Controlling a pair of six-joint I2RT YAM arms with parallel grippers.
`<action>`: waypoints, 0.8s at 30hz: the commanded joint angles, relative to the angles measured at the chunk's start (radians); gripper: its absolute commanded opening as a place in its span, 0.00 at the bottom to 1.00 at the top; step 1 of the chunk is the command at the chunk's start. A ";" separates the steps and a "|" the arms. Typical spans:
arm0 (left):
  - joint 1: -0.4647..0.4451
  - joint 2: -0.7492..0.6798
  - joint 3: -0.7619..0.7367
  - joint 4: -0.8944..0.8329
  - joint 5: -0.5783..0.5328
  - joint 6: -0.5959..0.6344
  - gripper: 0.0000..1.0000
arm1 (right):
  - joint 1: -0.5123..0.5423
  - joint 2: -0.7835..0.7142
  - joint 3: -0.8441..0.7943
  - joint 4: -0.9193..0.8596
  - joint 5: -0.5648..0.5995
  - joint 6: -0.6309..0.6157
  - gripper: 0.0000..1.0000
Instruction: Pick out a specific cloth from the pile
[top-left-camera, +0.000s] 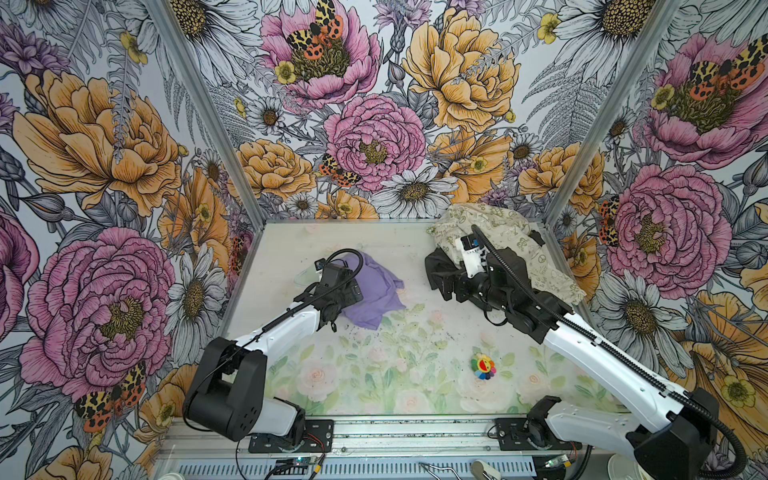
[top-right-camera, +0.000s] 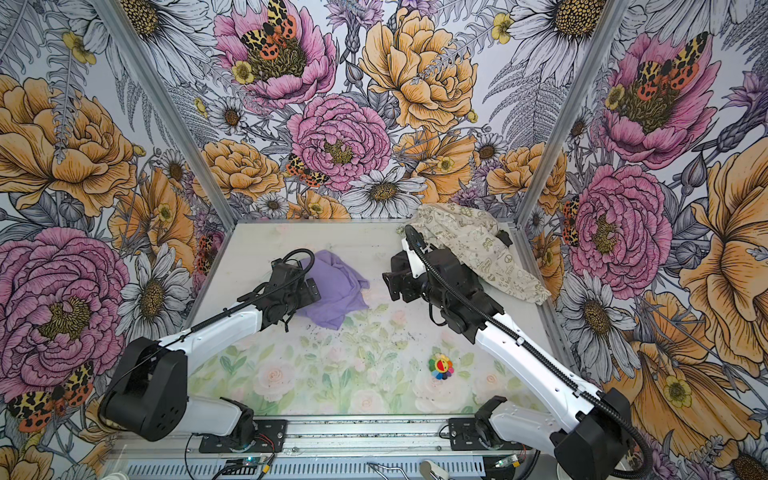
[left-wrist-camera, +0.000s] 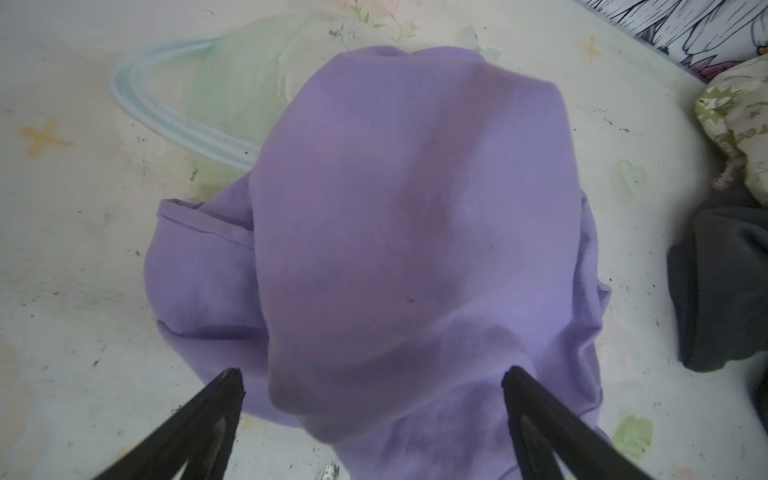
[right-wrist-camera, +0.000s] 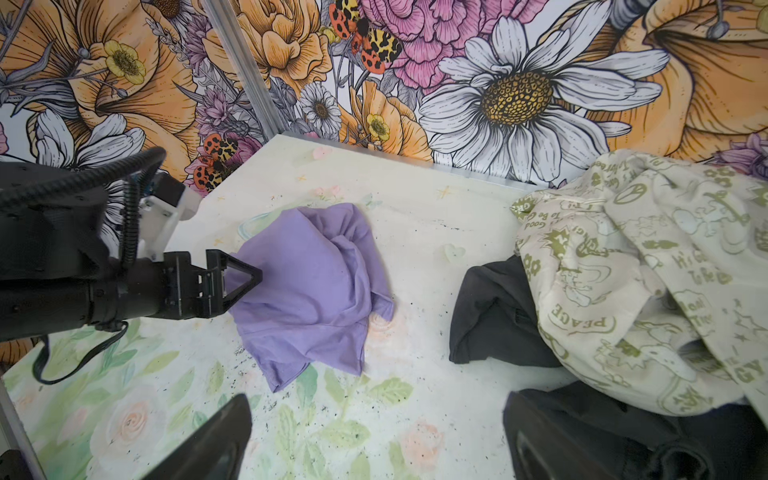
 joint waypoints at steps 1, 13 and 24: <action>0.029 0.079 0.031 0.120 0.087 -0.050 0.92 | -0.005 -0.052 -0.024 0.058 0.031 -0.018 0.96; 0.142 0.113 0.303 0.057 0.040 0.043 0.03 | -0.010 -0.077 -0.049 0.083 0.046 -0.031 0.96; 0.242 -0.013 0.609 -0.065 -0.097 0.192 0.00 | -0.011 -0.073 -0.050 0.109 0.039 -0.028 0.96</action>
